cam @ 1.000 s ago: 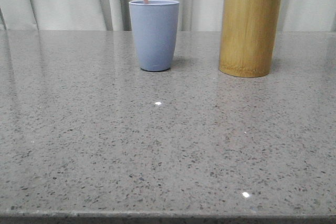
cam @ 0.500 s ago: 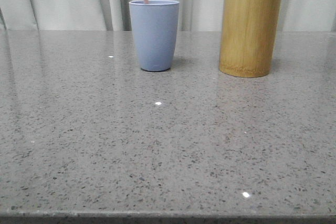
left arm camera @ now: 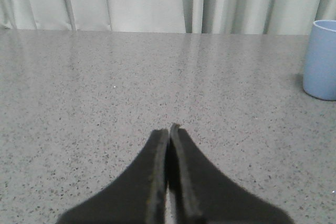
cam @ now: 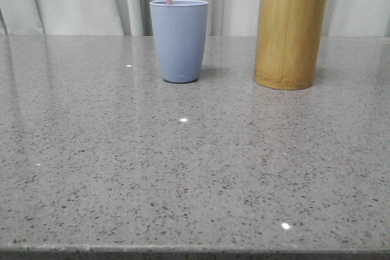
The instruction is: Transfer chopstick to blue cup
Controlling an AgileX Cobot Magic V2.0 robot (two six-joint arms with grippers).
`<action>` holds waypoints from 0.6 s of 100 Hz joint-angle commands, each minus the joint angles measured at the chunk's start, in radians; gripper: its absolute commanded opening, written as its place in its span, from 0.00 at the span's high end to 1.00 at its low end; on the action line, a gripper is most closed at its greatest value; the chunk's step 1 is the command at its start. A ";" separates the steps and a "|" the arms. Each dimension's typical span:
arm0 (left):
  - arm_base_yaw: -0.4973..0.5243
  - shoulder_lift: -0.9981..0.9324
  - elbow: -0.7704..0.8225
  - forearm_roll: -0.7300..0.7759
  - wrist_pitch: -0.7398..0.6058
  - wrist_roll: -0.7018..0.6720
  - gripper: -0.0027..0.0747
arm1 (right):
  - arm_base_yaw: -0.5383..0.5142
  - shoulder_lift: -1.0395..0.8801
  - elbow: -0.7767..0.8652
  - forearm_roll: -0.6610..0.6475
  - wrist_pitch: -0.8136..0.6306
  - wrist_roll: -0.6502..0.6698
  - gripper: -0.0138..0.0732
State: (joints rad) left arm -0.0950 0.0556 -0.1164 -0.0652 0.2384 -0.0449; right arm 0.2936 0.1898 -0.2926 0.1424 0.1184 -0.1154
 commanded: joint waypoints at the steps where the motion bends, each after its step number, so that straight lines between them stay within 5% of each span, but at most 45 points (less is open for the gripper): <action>1: 0.003 -0.022 0.030 0.001 -0.140 -0.005 0.99 | -0.006 0.006 -0.025 0.001 -0.082 0.000 0.96; 16: 0.003 -0.099 0.130 0.001 -0.217 -0.005 0.99 | -0.006 0.006 -0.025 0.001 -0.082 0.000 0.96; 60: 0.027 -0.095 0.129 0.007 -0.157 -0.005 0.99 | -0.006 0.007 -0.024 0.001 -0.079 0.000 0.96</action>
State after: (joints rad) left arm -0.0711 -0.0042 0.0038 -0.0589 0.1616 -0.0449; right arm 0.2936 0.1898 -0.2901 0.1424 0.1184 -0.1154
